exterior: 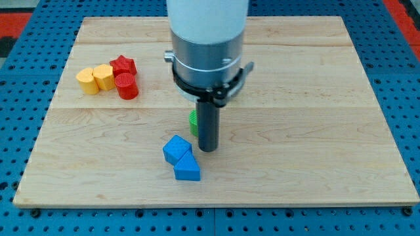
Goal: Point your arm to the center left
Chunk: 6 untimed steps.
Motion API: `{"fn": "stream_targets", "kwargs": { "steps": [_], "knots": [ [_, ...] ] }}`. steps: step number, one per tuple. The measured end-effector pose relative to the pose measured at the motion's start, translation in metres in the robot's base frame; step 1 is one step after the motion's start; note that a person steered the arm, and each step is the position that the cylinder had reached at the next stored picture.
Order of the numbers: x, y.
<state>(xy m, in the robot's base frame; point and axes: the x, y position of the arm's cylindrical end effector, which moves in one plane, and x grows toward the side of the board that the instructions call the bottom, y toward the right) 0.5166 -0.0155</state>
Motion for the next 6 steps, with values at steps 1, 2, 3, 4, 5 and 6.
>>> {"fn": "stream_targets", "kwargs": {
  "steps": [1, 2, 3, 4, 5, 6],
  "knots": [
    [-0.030, -0.010],
    [-0.059, -0.015],
    [-0.070, -0.026],
    [-0.049, -0.073],
    [-0.045, -0.130],
    [-0.049, -0.200]
  ]
}}
